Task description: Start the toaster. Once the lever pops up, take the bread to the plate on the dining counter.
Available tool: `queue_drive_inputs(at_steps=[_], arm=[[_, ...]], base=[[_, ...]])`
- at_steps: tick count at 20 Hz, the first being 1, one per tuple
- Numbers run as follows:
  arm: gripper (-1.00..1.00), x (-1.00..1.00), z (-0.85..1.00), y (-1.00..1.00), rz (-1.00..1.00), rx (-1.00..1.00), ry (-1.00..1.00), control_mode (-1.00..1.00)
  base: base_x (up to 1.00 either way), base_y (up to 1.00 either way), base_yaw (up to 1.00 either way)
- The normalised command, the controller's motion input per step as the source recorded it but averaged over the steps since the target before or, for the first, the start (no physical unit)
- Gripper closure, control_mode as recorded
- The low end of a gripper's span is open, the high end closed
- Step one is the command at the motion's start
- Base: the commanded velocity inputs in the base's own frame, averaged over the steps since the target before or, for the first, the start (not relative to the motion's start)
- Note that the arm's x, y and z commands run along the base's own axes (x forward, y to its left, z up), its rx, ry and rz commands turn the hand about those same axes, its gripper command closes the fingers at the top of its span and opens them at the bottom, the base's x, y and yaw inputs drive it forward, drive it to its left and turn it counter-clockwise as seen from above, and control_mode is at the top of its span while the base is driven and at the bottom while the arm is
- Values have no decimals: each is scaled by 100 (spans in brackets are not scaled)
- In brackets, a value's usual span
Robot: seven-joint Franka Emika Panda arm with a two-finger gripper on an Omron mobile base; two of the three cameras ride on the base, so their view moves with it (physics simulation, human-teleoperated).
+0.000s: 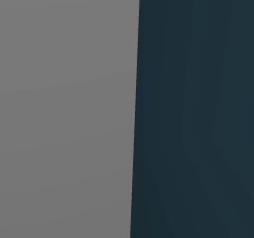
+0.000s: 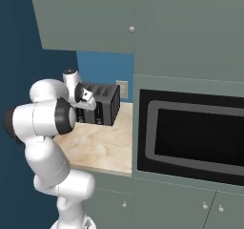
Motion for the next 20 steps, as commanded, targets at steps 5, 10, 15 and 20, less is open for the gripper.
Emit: queue_drive_inputs(at_steps=[5, 10, 15, 20], arm=[[-100, -3, 34, 0, 0, -1, -4, -100], [-100, -13, 31, 1, 1, -3, -8, -100], [-100, -20, 19, 2, 5, -4, -12, -100], [-100, -7, 20, 0, 5, -1, -8, -100]], base=[[0, 0, 0], [0, 0, 0], [0, 0, 0], [0, 0, 0]])
